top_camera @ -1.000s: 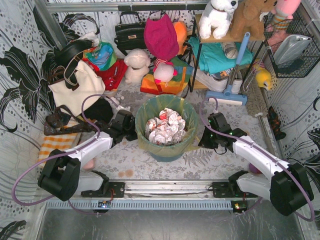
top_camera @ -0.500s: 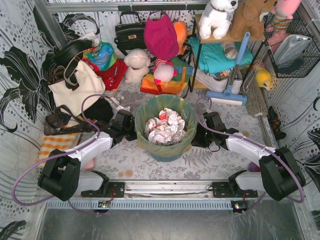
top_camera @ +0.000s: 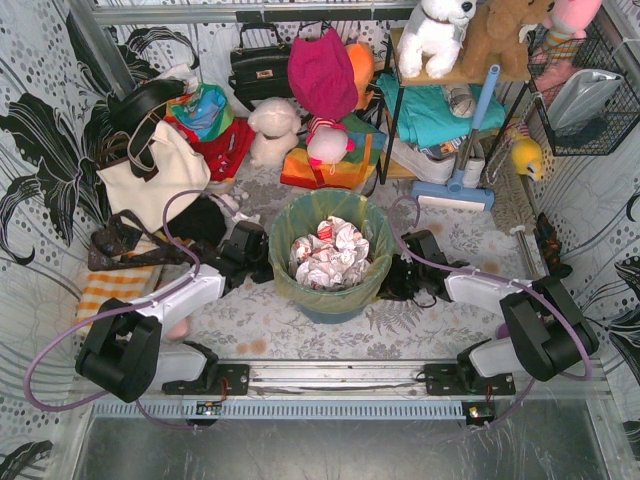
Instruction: Tie the trash bag
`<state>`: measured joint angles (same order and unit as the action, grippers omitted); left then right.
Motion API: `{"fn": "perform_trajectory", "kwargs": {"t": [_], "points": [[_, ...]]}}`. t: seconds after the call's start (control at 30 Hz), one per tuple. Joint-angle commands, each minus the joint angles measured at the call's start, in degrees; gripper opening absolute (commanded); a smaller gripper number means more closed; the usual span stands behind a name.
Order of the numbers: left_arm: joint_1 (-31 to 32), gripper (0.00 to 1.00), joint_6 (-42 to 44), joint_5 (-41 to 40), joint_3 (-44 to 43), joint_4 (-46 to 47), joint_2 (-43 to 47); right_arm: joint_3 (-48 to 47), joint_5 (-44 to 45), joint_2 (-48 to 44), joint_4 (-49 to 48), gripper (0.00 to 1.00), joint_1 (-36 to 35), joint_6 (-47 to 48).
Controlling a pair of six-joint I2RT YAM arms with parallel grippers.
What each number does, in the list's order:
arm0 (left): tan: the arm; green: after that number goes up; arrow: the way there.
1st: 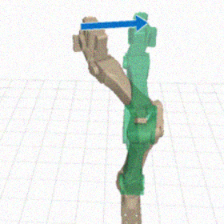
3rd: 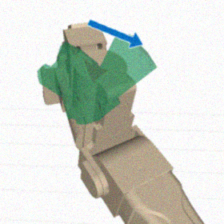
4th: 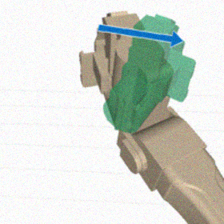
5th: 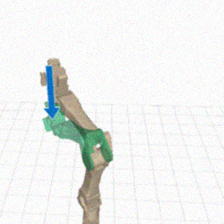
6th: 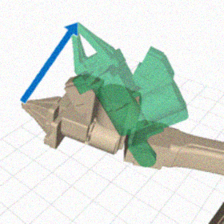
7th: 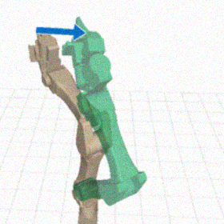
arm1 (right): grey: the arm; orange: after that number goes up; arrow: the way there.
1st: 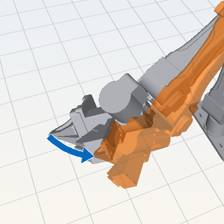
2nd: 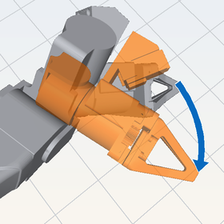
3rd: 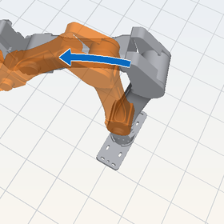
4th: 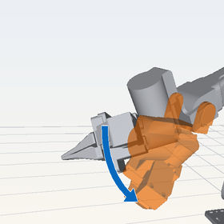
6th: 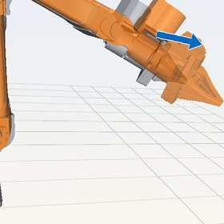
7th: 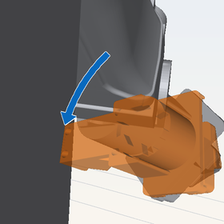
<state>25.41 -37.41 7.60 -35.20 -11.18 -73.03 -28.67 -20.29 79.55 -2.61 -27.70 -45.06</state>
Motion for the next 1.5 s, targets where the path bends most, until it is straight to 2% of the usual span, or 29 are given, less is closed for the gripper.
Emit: {"fn": "perform_trajectory", "kwargs": {"t": [0.0,0.07,0.1,0.37,0.57,1.03,1.47], "points": [[0.1,0.00,0.1,-2.9,1.1,0.1,2.7,1.1,2.1,-2.1,1.6,0.11,0.1,0.2],[0.2,0.00,-1.5,-4.5,2.3,-0.2,5.5,1.1,3.5,-4.7,3.2,0.01,0.1,0.4],[0.2,0.00,-2.4,-5.2,3.1,-0.5,7.2,1.1,4.2,-6.3,4.2,0.00,0.1,0.5],[0.1,0.00,-6.9,-6.4,3.8,-9.3,20.8,0.0,8.7,-22.7,16.6,0.00,0.1,-0.3],[0.1,0.00,-7.3,-6.1,-2.2,-17.8,27.3,-6.0,9.8,-32.0,23.3,0.00,0.1,-1.5],[0.1,0.00,-5.1,-6.5,-19.5,-23.0,30.7,-21.0,10.2,-36.6,22.6,0.00,0.1,-1.6],[0.2,0.00,-4.1,1.5,-24.6,-16.7,31.5,-25.4,7.6,-39.7,15.5,0.00,0.2,-2.2]]}}
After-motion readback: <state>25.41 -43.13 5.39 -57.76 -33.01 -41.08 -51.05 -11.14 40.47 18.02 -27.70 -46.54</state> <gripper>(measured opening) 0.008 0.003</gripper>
